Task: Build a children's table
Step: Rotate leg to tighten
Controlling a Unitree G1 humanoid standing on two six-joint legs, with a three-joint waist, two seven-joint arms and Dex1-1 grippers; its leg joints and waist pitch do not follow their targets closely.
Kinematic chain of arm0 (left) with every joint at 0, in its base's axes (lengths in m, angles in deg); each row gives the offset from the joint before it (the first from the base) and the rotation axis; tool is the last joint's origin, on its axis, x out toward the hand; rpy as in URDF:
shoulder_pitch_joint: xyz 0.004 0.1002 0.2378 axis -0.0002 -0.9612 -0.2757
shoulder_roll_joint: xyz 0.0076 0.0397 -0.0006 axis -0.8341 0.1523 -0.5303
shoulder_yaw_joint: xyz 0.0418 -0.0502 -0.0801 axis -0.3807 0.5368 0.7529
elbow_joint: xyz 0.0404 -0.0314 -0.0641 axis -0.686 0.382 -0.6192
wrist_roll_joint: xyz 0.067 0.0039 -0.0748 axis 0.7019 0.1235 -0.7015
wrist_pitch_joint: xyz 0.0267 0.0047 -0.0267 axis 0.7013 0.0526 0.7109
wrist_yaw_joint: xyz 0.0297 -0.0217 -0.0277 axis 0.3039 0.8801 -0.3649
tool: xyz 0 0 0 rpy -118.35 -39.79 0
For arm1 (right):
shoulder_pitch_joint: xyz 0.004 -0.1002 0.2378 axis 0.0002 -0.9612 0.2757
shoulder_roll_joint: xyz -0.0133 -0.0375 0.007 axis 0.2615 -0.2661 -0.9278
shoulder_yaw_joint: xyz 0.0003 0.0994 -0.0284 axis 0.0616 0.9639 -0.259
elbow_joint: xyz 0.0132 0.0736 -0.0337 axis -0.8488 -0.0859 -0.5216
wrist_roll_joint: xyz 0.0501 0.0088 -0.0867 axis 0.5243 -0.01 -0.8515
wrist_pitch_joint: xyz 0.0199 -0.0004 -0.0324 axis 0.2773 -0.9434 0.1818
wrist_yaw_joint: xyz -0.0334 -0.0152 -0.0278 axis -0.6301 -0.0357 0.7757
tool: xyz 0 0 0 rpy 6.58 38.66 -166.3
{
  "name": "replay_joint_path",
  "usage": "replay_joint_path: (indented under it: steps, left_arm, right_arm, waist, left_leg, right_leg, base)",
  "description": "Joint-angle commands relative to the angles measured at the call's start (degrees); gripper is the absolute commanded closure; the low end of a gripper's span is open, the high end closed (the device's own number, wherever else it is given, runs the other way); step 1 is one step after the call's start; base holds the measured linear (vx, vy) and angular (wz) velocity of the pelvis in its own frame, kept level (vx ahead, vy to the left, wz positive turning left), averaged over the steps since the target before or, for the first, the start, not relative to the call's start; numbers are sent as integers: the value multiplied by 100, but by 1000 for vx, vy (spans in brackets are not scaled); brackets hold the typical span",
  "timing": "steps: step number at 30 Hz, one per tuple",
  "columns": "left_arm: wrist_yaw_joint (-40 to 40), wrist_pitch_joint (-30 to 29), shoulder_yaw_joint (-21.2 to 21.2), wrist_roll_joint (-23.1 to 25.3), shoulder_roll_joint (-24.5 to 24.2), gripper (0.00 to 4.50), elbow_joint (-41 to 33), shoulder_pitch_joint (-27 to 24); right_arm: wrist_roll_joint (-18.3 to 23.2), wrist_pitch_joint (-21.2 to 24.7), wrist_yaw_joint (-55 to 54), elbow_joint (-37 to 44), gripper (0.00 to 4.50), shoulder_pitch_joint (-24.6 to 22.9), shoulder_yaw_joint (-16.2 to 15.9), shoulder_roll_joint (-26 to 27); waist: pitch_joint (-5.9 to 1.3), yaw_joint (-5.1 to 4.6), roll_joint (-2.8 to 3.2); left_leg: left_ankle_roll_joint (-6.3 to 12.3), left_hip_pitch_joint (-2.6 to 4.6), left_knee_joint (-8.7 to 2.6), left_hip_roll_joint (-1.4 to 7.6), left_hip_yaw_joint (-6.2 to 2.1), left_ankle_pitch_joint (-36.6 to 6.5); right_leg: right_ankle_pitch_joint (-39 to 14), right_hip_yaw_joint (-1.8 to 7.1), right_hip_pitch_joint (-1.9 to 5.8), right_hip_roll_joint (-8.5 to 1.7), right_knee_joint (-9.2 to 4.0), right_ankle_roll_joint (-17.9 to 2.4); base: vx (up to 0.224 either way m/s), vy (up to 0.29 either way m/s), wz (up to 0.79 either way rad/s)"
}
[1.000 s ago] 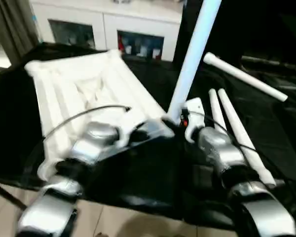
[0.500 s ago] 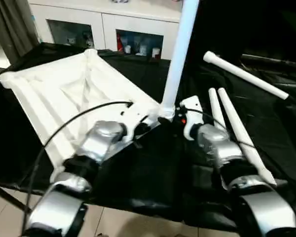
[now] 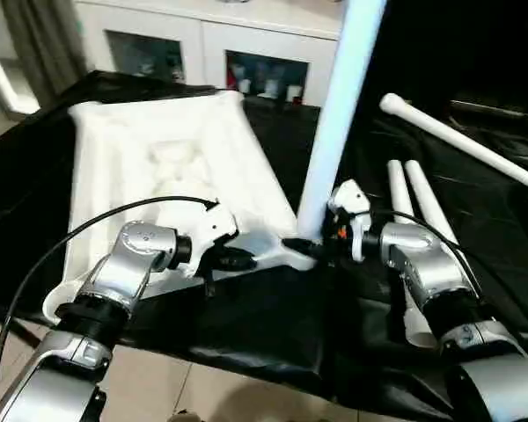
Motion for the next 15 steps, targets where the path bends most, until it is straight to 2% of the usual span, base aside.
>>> replay_joint_path:
  steps: [1,3,4,5,8,9,13,14,15]
  left_arm:
    - [-220,225,52,-367,142,450,-251,16]
    - [-214,220,70,-364,144,450,-248,25]
    - [-201,210,61,-356,141,450,-250,32]
    - [-202,205,53,-348,128,450,-270,26]
    - [-188,221,60,-333,117,450,-261,17]
    - [-180,228,66,-324,117,450,-253,16]
    - [-210,218,88,-346,95,450,-268,-4]
    - [-219,214,95,-354,95,450,-265,-7]
    - [-224,213,98,-356,94,450,-265,-9]
  right_arm:
    - [-46,-108,185,161,48,-117,-116,-31]
    - [-76,-126,176,177,48,-138,-111,-21]
    - [-84,-138,172,146,74,-135,-102,-17]
    - [-84,-155,178,119,74,-136,-107,-20]
    - [-93,-178,181,91,87,-128,-115,-46]
    - [-45,-149,195,63,113,-114,-85,-51]
    - [-1,-153,196,49,131,-121,-42,-33]
    - [2,-160,202,52,148,-141,-37,-32]
    - [1,-163,202,55,148,-148,-35,-29]
  waist:
    - [-353,-4,-37]
    - [-356,0,-49]
    - [-368,2,-55]
    - [-372,3,-57]
    - [-364,3,-47]
    - [-367,3,-50]
    - [-373,5,-41]
    - [-374,5,-44]
    - [-375,6,-28]
  left_leg:
    - [381,-10,-376,146,15,-974]
    - [362,-22,-374,139,10,-941]
    - [372,-28,-369,135,7,-830]
    - [376,-28,-366,134,8,-797]
    - [382,-24,-369,137,8,-809]
    - [382,-30,-367,135,7,-804]
    - [395,-29,-363,136,7,-758]
    - [400,-32,-361,133,8,-752]
    - [400,-34,-360,131,6,-747]
  right_leg:
    - [-1242,323,363,-328,-435,-1149]
    - [-1338,327,368,-342,-446,-1069]
    - [-1230,329,374,-335,-430,-1064]
    - [-1189,327,376,-331,-425,-1070]
    - [-1189,322,368,-328,-427,-1089]
    - [-1180,322,374,-327,-423,-1087]
    - [-1078,322,376,-323,-411,-1111]
    - [-1068,319,379,-321,-410,-1112]
    - [-1068,319,380,-321,-408,-1112]
  base:
    - [0,0,0]
    - [0,0,0]
    - [0,0,0]
    - [0,0,0]
    - [0,0,0]
    - [0,0,0]
    - [0,0,0]
    - [0,0,0]
    - [0,0,0]
